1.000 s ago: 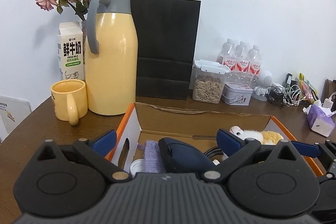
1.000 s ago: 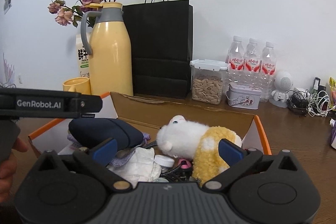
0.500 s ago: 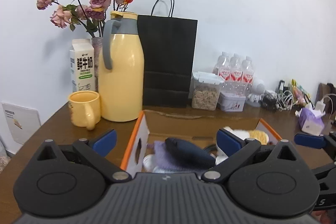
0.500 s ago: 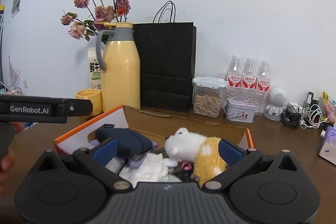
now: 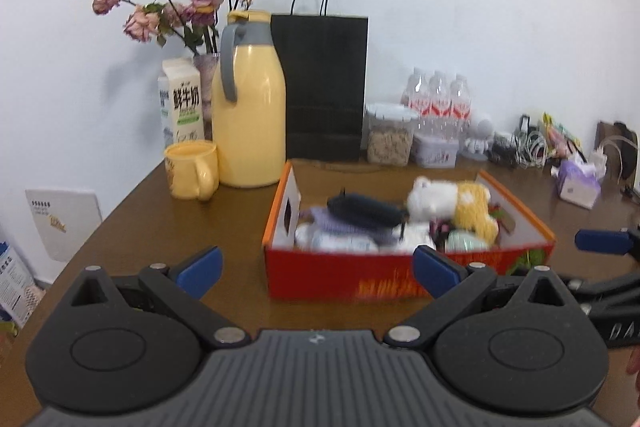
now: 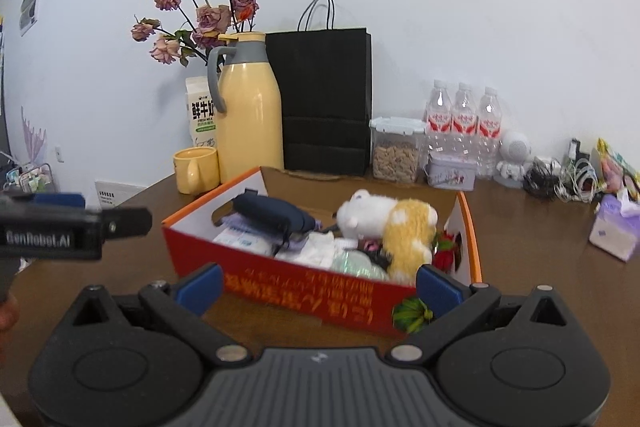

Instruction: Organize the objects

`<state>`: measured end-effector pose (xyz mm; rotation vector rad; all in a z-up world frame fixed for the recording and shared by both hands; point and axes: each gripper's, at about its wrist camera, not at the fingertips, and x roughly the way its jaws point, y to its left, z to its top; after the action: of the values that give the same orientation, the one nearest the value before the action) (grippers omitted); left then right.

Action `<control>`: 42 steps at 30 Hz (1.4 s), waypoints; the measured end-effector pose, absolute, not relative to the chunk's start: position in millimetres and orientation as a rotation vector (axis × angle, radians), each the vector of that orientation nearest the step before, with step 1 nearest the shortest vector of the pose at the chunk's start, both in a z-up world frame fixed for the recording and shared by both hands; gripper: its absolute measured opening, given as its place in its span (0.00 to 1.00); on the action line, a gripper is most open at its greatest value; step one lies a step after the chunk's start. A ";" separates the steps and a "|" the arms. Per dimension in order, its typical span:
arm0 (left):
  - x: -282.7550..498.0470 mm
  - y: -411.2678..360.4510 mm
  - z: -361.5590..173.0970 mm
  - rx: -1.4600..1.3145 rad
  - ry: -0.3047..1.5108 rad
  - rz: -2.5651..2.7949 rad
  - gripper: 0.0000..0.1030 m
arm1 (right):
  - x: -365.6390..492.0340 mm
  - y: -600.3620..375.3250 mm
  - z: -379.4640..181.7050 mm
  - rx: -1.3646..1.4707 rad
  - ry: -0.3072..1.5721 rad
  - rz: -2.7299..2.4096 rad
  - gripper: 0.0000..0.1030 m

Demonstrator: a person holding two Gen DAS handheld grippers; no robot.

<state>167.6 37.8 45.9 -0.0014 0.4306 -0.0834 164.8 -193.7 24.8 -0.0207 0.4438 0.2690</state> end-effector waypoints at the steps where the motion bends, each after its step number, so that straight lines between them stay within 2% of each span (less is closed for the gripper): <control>1: 162.8 37.8 42.7 0.004 0.443 -0.078 1.00 | 160.2 -194.1 23.8 -0.014 0.452 0.270 1.00; 15: 119.5 41.3 13.8 0.014 0.528 -0.069 1.00 | 127.7 -198.4 5.4 0.014 0.538 0.250 1.00; 42: 109.5 42.9 15.1 0.003 0.529 -0.056 1.00 | 123.2 -200.8 1.7 0.019 0.551 0.242 1.00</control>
<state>109.5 42.9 15.1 0.0034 0.5287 -0.0564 123.2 -200.8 1.7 0.0189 0.5506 0.2422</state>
